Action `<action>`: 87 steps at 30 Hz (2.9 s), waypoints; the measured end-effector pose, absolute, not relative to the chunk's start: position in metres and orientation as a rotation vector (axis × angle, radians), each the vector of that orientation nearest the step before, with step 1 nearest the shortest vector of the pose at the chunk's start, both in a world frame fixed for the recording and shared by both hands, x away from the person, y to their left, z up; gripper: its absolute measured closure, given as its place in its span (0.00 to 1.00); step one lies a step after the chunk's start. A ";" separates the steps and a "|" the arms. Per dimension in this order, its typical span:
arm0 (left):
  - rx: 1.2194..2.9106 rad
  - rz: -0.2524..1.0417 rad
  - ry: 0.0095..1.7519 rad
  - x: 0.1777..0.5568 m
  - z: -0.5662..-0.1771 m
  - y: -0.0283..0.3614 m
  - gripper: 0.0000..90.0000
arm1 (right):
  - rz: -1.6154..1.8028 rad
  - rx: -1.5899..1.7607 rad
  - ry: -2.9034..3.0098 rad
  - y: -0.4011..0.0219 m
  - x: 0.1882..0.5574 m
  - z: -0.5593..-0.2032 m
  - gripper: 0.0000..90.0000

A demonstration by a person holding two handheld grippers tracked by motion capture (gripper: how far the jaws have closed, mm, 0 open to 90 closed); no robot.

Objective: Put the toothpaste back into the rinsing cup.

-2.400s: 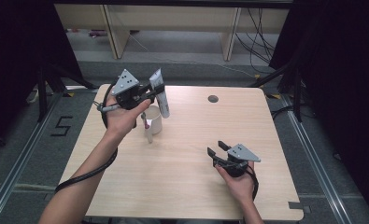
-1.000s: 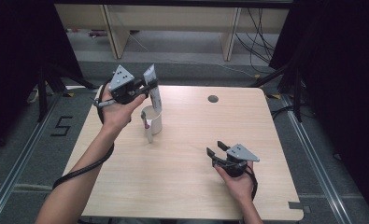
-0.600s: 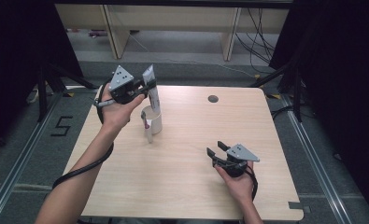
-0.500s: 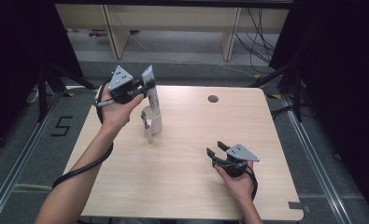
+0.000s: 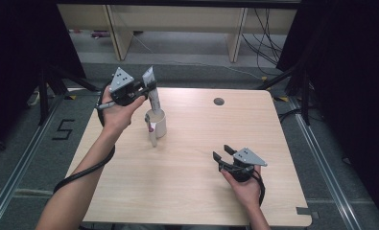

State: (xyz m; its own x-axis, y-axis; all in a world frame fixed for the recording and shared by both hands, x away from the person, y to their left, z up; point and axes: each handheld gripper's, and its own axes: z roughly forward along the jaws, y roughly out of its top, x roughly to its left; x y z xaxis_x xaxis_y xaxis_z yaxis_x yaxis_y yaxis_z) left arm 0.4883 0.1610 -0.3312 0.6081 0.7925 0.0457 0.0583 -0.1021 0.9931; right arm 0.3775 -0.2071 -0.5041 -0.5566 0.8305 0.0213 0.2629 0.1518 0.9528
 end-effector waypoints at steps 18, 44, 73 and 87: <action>1.574 0.730 0.758 0.495 -0.346 0.170 0.85 | 1.414 1.112 1.927 -0.203 0.374 -0.505 0.51; 1.615 0.702 0.797 0.507 -0.377 0.174 0.85 | 1.413 1.061 1.936 -0.205 0.377 -0.507 0.51; 1.630 0.654 0.808 0.515 -0.401 0.176 0.85 | 1.407 1.069 1.937 -0.206 0.376 -0.504 0.50; 1.642 0.643 0.804 0.518 -0.408 0.174 0.85 | 1.406 1.075 1.934 -0.206 0.376 -0.504 0.50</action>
